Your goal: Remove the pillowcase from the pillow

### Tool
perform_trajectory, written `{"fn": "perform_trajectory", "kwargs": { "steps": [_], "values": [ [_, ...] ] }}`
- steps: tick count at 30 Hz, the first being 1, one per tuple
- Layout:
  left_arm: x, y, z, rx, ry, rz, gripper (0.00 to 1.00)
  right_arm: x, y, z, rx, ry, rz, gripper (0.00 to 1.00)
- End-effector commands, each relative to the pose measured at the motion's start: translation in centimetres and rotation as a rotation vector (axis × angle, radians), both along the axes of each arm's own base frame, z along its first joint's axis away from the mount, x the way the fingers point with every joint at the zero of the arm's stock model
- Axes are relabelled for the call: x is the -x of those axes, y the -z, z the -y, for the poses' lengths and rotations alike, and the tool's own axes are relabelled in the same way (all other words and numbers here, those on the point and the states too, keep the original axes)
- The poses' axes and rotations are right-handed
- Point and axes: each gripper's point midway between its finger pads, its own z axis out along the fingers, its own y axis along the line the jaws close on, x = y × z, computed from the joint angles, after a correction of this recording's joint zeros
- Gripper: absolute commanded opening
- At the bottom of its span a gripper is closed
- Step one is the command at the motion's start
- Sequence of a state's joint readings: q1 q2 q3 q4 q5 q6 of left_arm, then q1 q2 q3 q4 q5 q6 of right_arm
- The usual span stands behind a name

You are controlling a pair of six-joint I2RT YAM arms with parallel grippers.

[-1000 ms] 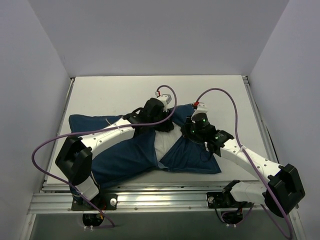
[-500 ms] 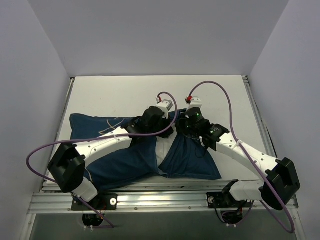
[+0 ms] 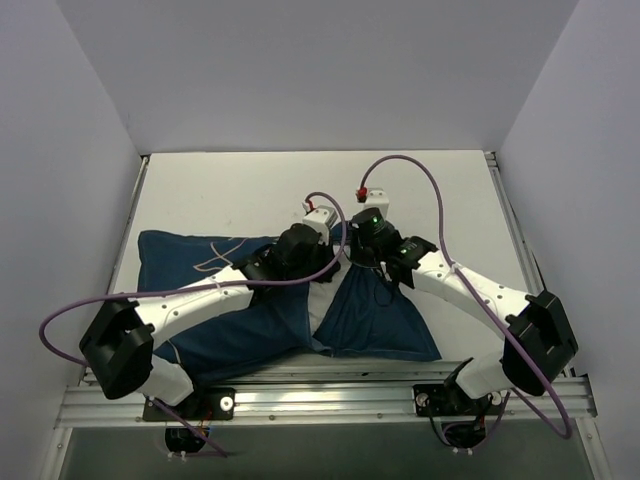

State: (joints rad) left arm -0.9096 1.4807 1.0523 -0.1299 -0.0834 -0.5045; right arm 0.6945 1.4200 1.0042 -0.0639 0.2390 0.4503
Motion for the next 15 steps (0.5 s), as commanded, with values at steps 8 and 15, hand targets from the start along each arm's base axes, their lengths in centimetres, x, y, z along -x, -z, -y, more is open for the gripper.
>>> {"fn": "perform_trajectory", "kwargs": {
  "steps": [8, 15],
  "values": [
    [6.8, 0.4, -5.8, -0.006, 0.026, -0.067, 0.02, -5.8, 0.4, 12.7, 0.110, 0.399, -0.010, 0.00],
    [9.8, -1.4, -8.6, 0.106, 0.048, -0.028, 0.02, -7.7, 1.9, 15.3, 0.051, 0.466, -0.085, 0.00]
  ]
}}
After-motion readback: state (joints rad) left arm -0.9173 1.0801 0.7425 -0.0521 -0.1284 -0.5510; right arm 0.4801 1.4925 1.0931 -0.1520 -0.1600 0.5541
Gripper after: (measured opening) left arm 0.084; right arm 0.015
